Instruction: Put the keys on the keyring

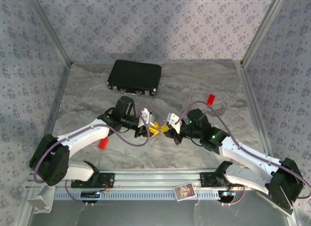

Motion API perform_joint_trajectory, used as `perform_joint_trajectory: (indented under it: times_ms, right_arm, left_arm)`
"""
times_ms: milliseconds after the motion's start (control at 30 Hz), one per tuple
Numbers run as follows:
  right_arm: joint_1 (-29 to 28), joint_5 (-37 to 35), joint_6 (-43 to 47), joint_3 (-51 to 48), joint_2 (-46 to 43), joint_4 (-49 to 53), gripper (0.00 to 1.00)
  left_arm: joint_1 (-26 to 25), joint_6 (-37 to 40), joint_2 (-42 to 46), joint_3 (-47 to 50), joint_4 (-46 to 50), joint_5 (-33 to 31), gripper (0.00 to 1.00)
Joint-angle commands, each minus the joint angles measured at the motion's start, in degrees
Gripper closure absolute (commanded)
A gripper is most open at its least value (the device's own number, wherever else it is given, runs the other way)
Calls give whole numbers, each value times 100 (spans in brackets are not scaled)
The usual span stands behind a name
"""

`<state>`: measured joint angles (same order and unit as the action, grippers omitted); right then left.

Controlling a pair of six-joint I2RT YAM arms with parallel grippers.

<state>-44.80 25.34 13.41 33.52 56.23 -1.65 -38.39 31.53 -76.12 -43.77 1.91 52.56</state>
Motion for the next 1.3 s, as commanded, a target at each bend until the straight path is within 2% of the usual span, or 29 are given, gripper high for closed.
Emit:
perform_joint_trajectory:
  times_ms: [0, 567, 867, 1233, 1267]
  right_arm:
    - [-50, 85, 21, 48, -50, -22, 100]
    - [-155, 199, -242, 78, 144, -402, 100]
    - [-131, 225, -242, 64, 65, -398, 100]
    - [-170, 305, -303, 80, 225, -496, 100]
    - [-170, 300, -304, 89, 222, -494, 100]
  left_arm:
    - [-54, 118, 166, 36, -33, 258, 76]
    - [-90, 193, 121, 13, 53, 199, 83]
    - [-91, 232, 168, 103, -5, 46, 75]
    - [-87, 55, 235, 104, -297, 88, 88]
    - [-92, 30, 267, 119, -359, 105, 92]
